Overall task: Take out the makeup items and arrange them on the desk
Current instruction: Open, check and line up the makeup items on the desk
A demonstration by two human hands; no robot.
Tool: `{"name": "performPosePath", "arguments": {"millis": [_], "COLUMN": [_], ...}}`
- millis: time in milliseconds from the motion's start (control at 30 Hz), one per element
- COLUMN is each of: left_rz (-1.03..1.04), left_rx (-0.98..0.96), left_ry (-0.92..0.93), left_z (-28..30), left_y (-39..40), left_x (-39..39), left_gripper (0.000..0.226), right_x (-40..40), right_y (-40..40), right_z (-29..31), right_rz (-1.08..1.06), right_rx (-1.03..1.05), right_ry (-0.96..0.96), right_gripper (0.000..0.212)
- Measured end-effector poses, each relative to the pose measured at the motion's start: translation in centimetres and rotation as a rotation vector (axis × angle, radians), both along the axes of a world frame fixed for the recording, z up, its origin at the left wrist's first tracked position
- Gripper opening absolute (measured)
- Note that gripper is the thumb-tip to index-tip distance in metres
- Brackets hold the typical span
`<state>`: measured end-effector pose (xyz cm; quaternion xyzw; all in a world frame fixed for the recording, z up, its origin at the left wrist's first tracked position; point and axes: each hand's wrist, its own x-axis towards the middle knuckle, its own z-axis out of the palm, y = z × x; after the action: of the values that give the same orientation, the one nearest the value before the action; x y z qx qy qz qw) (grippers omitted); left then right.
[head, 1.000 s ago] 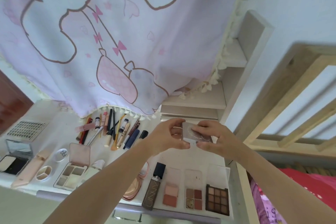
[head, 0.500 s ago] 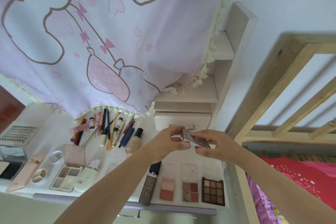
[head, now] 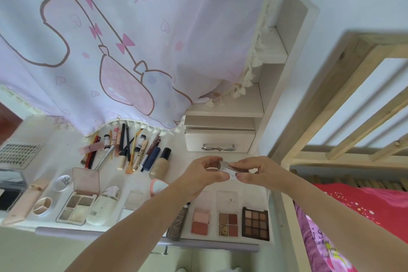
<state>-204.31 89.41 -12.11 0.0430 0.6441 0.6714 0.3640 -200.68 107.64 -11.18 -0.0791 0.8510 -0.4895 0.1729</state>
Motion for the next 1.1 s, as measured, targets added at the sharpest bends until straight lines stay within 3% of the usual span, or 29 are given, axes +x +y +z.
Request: {"name": "performPosePath", "arguments": {"millis": [167, 233, 367, 500, 700, 967, 1100], "left_rz": [0.039, 0.074, 0.115, 0.161, 0.203, 0.195, 0.160], "left_rx": [0.006, 0.004, -0.027, -0.037, 0.001, 0.033, 0.077], "left_ry": [-0.105, -0.149, -0.177, -0.149, -0.137, -0.127, -0.144], "left_z": [-0.2, -0.1, -0.3, -0.9, -1.3, -1.7, -2.0], "left_y": [0.2, 0.4, 0.6, 0.9, 1.2, 1.2, 0.8], "left_x": [-0.8, -1.0, -1.1, -1.1, -1.0, -1.3, -1.4], "left_gripper": [0.022, 0.012, 0.008, 0.010, 0.008, 0.007, 0.014], "right_x": [-0.4, -0.6, -0.8, -0.2, 0.3, 0.1, 0.1], "right_y": [-0.1, -0.3, -1.0, -1.3, -1.9, -2.3, -2.2], "right_z": [0.0, 0.6, 0.8, -0.6, -2.1, -3.2, -2.5], "right_rz": [-0.012, 0.003, 0.123, 0.155, 0.084, -0.017, -0.068], "right_rx": [0.048, 0.207, 0.489, 0.621, 0.645, 0.649, 0.475], "right_ry": [-0.025, 0.102, 0.429, 0.552, 0.745, 0.668, 0.477], "right_gripper": [0.028, 0.026, 0.056, 0.036, 0.008, 0.025, 0.048]}}
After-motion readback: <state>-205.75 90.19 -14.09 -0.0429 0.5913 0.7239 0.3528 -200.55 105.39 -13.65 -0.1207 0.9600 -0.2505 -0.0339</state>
